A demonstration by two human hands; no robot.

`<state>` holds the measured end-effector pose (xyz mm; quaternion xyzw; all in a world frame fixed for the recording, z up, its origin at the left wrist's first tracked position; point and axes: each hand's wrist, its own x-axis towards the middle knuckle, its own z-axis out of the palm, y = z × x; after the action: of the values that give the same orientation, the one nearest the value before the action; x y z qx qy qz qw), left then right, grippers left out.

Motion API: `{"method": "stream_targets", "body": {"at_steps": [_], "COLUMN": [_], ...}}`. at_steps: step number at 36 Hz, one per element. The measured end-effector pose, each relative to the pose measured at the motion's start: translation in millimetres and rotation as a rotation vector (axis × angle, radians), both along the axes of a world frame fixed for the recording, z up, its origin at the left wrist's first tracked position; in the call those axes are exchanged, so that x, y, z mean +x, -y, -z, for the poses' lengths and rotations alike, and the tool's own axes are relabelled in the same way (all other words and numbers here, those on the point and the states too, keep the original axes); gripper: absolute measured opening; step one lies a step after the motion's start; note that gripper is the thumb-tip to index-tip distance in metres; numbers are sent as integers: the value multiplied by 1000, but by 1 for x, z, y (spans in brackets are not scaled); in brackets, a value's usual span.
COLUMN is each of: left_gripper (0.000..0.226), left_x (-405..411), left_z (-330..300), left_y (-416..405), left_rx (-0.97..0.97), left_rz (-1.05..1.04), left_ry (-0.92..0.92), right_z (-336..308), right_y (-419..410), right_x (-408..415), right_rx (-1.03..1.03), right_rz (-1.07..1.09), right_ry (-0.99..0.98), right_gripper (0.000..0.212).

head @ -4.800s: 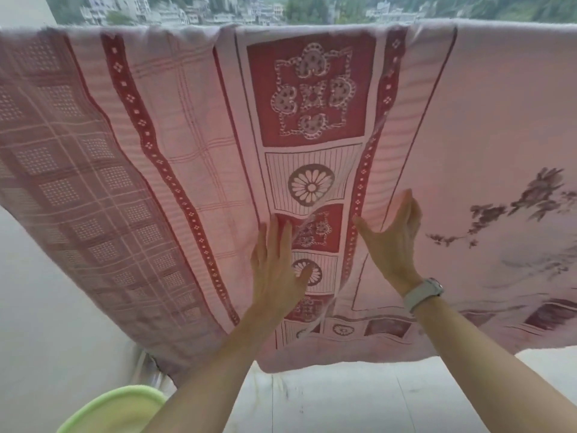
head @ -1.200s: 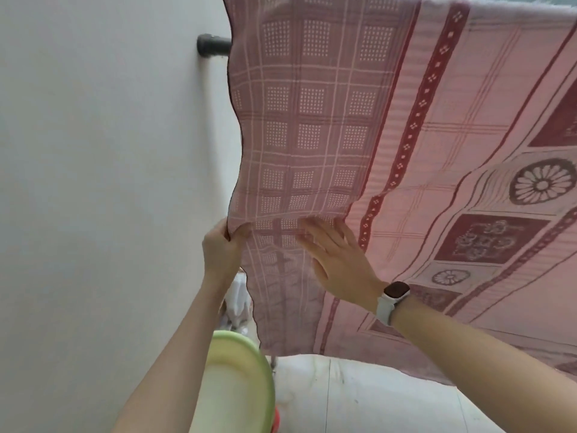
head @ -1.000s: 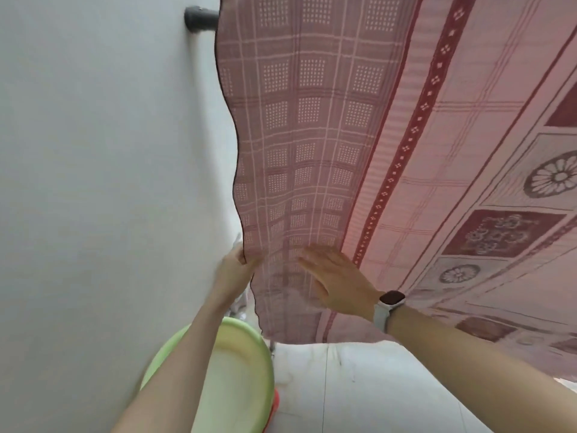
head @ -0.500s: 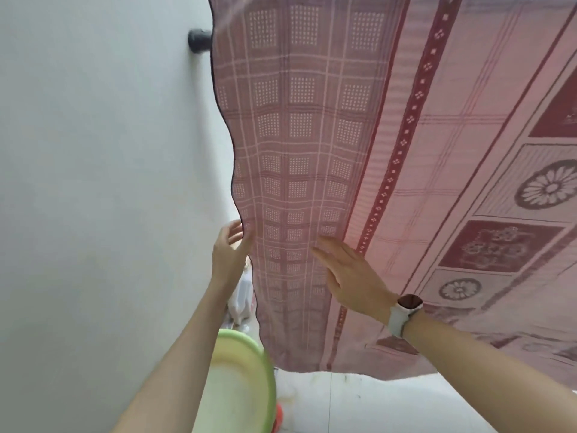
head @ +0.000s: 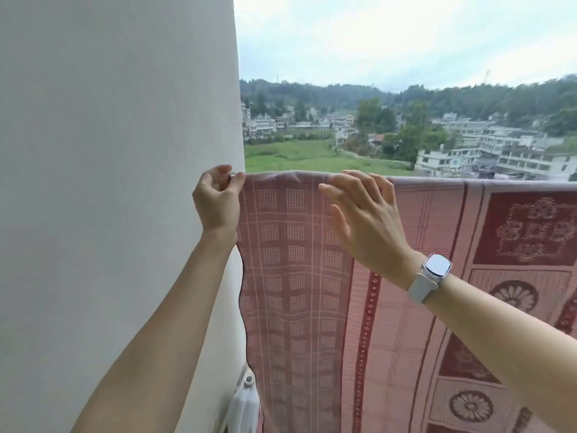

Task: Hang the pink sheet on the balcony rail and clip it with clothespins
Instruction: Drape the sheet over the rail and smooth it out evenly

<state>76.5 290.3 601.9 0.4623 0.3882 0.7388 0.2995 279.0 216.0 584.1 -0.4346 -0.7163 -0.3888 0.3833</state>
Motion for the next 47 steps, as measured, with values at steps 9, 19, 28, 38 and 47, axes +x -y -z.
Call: {"method": "stream_targets", "body": {"at_steps": [9,19,28,38,47], "left_gripper": [19,38,25,41,34], "left_x": [14,85,95,125,209], "left_z": [3,3,16,2,0], "left_y": [-2,13,0,20,39], "left_rx": [50,481,549,497,693], "left_rz": [-384,-261,-318,-341,-212], "left_ry": [-479,-1203,-1175,-1113,-1244], "right_z": [-31,-34,-30,-31,-29], "right_y": [0,-6,10,40,57], "right_x": [45,49,81,161,206], "right_rx": [-239,-200,-153,-253,-171], "right_rz": [113,101,85,267,321], "right_ry": [-239,-294,-225,-76,15], "right_gripper": [16,5,7,45,37]}}
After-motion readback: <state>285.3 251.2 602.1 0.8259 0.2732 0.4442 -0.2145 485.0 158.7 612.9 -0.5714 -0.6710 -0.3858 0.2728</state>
